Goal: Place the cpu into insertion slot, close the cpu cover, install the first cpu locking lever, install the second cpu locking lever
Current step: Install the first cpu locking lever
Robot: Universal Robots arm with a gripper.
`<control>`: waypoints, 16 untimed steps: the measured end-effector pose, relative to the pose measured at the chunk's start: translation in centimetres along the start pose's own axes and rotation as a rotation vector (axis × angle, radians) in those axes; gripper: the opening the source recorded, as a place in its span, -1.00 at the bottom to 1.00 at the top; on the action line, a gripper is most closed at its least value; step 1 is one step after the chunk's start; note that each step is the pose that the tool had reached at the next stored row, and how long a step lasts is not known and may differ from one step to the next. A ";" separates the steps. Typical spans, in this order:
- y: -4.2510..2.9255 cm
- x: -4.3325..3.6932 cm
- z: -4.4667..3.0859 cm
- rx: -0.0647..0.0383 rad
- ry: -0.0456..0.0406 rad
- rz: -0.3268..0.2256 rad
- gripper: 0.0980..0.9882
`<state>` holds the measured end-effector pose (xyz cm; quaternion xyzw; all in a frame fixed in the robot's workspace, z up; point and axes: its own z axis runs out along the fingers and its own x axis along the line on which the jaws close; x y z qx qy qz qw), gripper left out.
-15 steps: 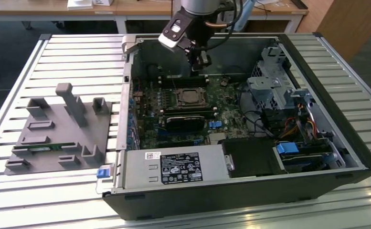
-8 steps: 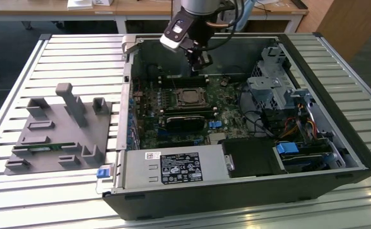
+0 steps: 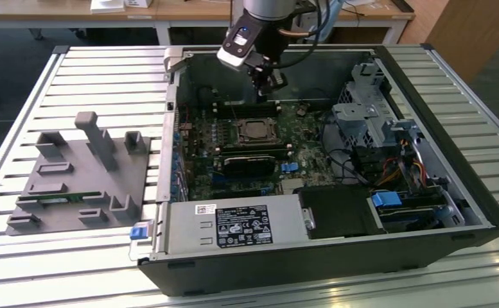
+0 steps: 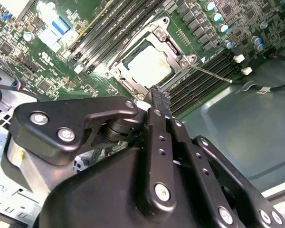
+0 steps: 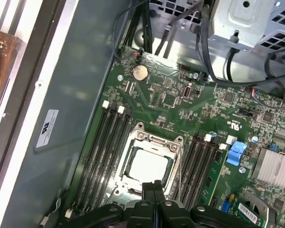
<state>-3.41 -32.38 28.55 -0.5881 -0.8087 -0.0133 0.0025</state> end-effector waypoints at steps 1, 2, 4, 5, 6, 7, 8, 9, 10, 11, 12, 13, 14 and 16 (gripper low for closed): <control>0.00 0.00 0.00 0.000 0.0001 -0.005 -0.98; 0.00 0.00 0.00 0.000 0.0003 -0.011 -0.98; 0.00 0.00 0.00 0.000 0.0004 -0.021 -0.98; 0.00 0.00 0.00 0.000 0.0005 -0.026 -0.98; 0.00 0.00 0.00 0.001 0.0006 -0.031 -0.98; 0.00 0.00 0.00 0.001 0.0007 -0.035 -0.98; 0.00 0.00 0.00 0.001 0.0008 -0.039 -0.98; 0.00 0.00 0.00 0.001 0.0008 -0.043 -0.98; 0.00 0.00 0.00 0.001 0.0009 -0.046 -0.98; 0.00 0.00 0.00 0.001 0.0009 -0.049 -0.98; -0.01 -0.01 0.00 0.001 0.0011 -0.053 -0.98; -0.01 -0.02 0.00 0.001 0.0014 -0.060 -0.98; -0.01 -0.02 0.00 0.001 0.0015 -0.067 -0.98; -0.01 -0.02 0.00 0.002 0.0019 -0.084 -0.98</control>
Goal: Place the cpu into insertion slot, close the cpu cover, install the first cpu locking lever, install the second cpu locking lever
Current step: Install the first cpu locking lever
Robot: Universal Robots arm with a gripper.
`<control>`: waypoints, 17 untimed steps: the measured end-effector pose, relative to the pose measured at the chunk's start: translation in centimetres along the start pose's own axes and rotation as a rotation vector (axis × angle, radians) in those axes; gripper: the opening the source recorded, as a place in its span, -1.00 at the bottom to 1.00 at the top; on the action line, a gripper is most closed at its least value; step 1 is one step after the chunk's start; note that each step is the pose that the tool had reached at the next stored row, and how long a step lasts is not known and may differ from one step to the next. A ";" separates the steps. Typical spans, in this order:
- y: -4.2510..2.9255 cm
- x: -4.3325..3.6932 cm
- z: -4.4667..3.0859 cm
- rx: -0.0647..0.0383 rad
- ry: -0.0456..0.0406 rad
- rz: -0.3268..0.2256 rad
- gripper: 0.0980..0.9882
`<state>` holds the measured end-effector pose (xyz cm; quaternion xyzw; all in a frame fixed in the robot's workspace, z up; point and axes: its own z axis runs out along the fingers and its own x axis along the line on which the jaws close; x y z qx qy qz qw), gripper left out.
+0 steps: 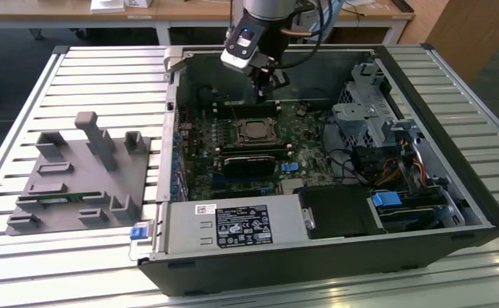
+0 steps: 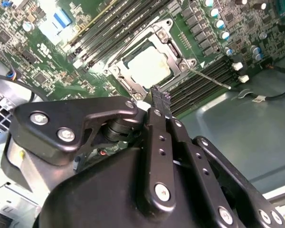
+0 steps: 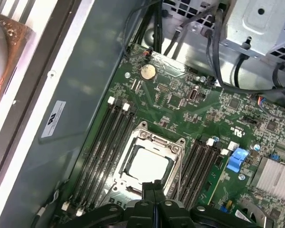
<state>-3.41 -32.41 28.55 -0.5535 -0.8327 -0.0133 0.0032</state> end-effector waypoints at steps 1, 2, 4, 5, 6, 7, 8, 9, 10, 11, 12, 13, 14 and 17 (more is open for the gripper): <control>0.00 0.00 0.00 0.000 0.0002 -0.008 -0.98; 0.00 0.00 0.00 0.000 0.0004 -0.016 -0.98; 0.00 -0.01 0.00 0.001 0.0007 -0.032 -0.98; 0.00 -0.01 0.00 0.001 0.0009 -0.040 -0.98; 0.00 -0.01 0.00 0.001 0.0012 -0.049 -0.98; 0.00 -0.01 0.00 0.001 0.0015 -0.058 -0.98; 0.00 -0.01 0.00 0.001 0.0017 -0.067 -0.98; 0.00 -0.01 0.00 0.001 0.0020 -0.076 -0.98; 0.00 -0.01 0.00 0.002 0.0021 -0.087 -0.98; 0.00 -0.01 0.00 0.002 0.0023 -0.099 -0.98; 0.00 -0.01 0.00 0.002 0.0026 -0.112 -0.98; 0.00 -0.01 0.00 0.002 0.0028 -0.125 -0.98; 0.00 -0.01 0.00 0.003 0.0031 -0.140 -0.98; 0.00 -0.01 0.00 0.003 0.0039 -0.182 -0.98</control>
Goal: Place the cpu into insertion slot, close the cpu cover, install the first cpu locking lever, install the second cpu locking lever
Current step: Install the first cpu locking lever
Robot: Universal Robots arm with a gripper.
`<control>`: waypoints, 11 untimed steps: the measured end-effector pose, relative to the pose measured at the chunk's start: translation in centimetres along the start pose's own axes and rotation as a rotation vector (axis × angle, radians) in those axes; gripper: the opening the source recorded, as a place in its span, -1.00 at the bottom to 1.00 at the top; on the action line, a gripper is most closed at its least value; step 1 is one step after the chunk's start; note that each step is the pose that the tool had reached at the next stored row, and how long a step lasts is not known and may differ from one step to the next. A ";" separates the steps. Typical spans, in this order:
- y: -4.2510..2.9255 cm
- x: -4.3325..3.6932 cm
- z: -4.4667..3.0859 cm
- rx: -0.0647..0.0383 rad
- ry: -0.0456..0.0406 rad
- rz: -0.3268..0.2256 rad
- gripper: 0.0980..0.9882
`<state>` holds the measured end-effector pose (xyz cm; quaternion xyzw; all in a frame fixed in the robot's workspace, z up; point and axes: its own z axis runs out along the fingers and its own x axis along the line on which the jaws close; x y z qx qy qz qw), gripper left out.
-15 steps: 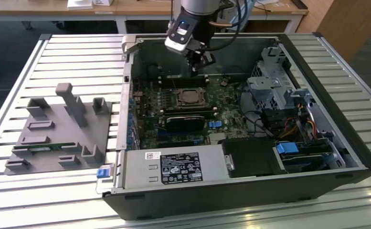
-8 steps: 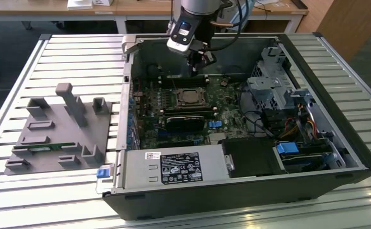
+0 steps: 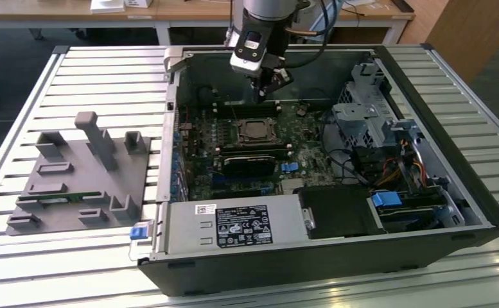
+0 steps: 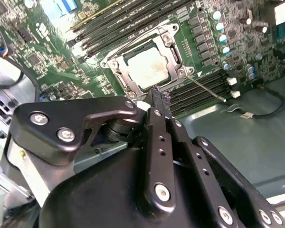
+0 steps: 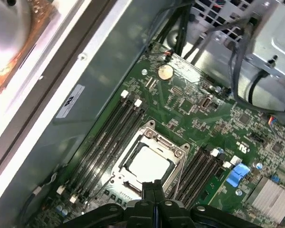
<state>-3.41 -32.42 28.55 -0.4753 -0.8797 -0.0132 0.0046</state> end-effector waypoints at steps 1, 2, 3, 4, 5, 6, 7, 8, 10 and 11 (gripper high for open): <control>0.00 0.00 0.00 0.000 0.0002 -0.013 -0.98; 0.00 0.00 0.00 0.001 0.0004 -0.024 -0.98; 0.00 0.00 0.00 0.001 0.0006 -0.035 -0.98; 0.00 0.00 0.00 0.001 0.0008 -0.045 -0.98; 0.00 0.00 0.00 0.001 0.0011 -0.056 -0.98; 0.00 0.00 0.00 0.001 0.0013 -0.067 -0.98; 0.00 0.00 0.00 0.002 0.0015 -0.078 -0.98; 0.00 0.00 0.00 0.002 0.0016 -0.089 -0.98; 0.00 0.00 0.00 0.002 0.0020 -0.113 -0.98; 0.00 0.00 0.00 0.002 0.0022 -0.125 -0.98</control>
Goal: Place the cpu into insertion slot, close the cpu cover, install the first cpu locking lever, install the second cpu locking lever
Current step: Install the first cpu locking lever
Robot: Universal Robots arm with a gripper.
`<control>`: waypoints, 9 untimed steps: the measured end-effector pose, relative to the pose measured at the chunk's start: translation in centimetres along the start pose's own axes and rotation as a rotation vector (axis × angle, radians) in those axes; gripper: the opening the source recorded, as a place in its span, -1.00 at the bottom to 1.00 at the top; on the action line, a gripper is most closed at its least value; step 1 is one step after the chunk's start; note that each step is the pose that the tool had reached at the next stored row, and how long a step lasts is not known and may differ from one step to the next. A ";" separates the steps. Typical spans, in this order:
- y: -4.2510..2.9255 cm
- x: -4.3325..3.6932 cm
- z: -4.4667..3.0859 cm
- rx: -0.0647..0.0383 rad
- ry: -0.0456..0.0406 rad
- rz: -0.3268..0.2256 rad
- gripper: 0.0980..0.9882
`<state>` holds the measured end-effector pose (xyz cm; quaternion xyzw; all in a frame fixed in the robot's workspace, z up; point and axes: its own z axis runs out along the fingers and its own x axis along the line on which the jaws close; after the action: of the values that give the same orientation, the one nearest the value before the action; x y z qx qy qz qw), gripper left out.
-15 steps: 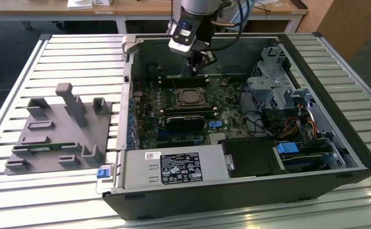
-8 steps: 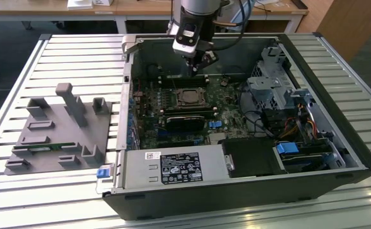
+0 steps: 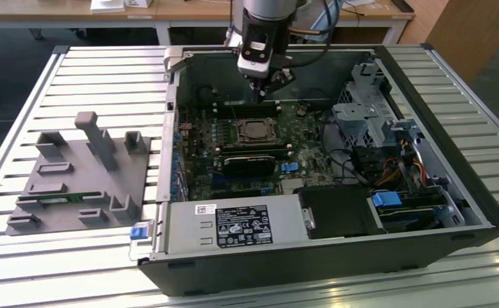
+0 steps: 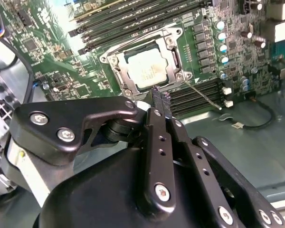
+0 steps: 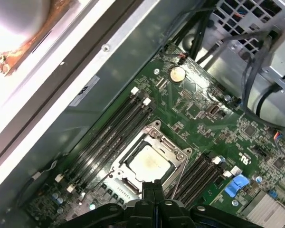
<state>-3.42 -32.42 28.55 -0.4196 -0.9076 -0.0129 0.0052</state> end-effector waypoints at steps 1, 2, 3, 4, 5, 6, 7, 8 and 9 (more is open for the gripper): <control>0.00 0.00 0.00 0.000 0.0001 -0.011 -0.98; 0.00 0.00 0.00 0.000 0.0002 -0.022 -0.98; 0.00 0.00 0.00 0.000 0.0003 -0.033 -0.98; 0.00 0.00 0.00 0.000 0.0004 -0.043 -0.98; 0.00 0.00 0.00 0.000 0.0004 -0.054 -0.98; 0.00 0.00 0.01 0.000 0.0004 -0.064 -0.98; 0.00 0.00 0.01 0.000 0.0004 -0.074 -0.98; 0.00 0.00 0.01 0.000 0.0002 -0.085 -0.98; 0.00 -0.01 0.01 -0.001 -0.0003 -0.093 -0.98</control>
<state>-3.41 -32.42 28.54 -0.3767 -0.9262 -0.0133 0.0044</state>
